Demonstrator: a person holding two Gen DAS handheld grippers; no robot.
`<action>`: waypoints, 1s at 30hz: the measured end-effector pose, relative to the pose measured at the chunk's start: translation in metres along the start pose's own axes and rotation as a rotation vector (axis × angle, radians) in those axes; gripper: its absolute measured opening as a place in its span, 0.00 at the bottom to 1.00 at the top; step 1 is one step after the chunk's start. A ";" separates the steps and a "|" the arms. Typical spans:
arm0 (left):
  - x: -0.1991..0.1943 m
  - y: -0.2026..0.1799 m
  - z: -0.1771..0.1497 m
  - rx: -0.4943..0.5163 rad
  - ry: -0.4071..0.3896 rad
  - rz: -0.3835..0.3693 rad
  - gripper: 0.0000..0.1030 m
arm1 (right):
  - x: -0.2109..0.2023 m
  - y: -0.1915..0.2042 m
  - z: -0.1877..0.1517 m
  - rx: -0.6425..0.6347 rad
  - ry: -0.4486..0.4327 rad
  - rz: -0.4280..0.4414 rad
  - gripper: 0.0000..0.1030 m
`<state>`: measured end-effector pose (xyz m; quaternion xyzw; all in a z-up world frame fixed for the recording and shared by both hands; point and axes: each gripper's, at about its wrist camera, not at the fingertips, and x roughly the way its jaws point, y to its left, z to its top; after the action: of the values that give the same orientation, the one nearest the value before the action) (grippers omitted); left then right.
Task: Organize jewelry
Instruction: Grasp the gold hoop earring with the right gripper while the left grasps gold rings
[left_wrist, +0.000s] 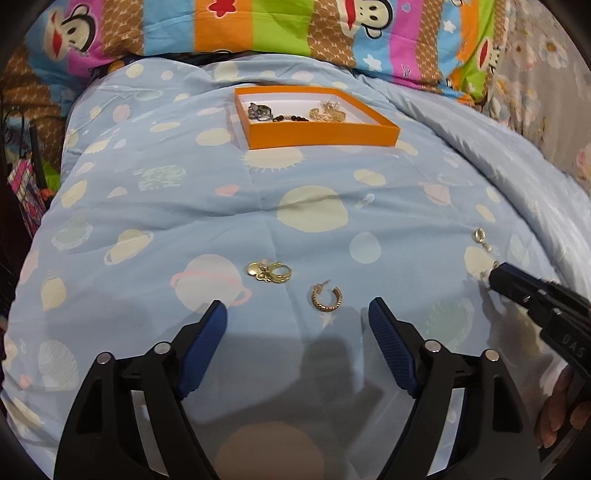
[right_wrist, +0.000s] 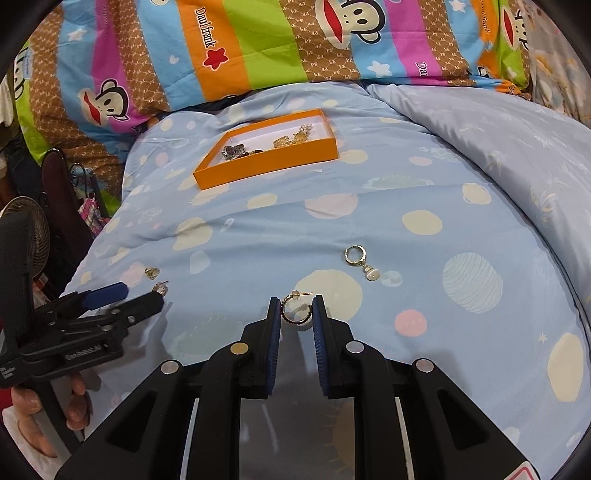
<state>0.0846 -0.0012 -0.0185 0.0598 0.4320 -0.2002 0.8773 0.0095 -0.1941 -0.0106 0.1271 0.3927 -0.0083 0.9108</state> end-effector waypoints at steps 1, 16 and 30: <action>0.002 -0.003 0.001 0.012 0.004 0.011 0.67 | 0.001 -0.001 0.000 0.006 0.003 0.002 0.16; 0.003 -0.013 0.007 0.032 -0.016 -0.002 0.16 | 0.003 -0.004 0.001 0.022 0.010 0.019 0.16; -0.026 -0.016 0.019 0.040 -0.087 -0.001 0.16 | -0.010 0.001 0.012 0.030 -0.040 0.036 0.16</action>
<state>0.0776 -0.0134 0.0150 0.0685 0.3892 -0.2116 0.8939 0.0110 -0.1969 0.0043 0.1477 0.3720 -0.0001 0.9164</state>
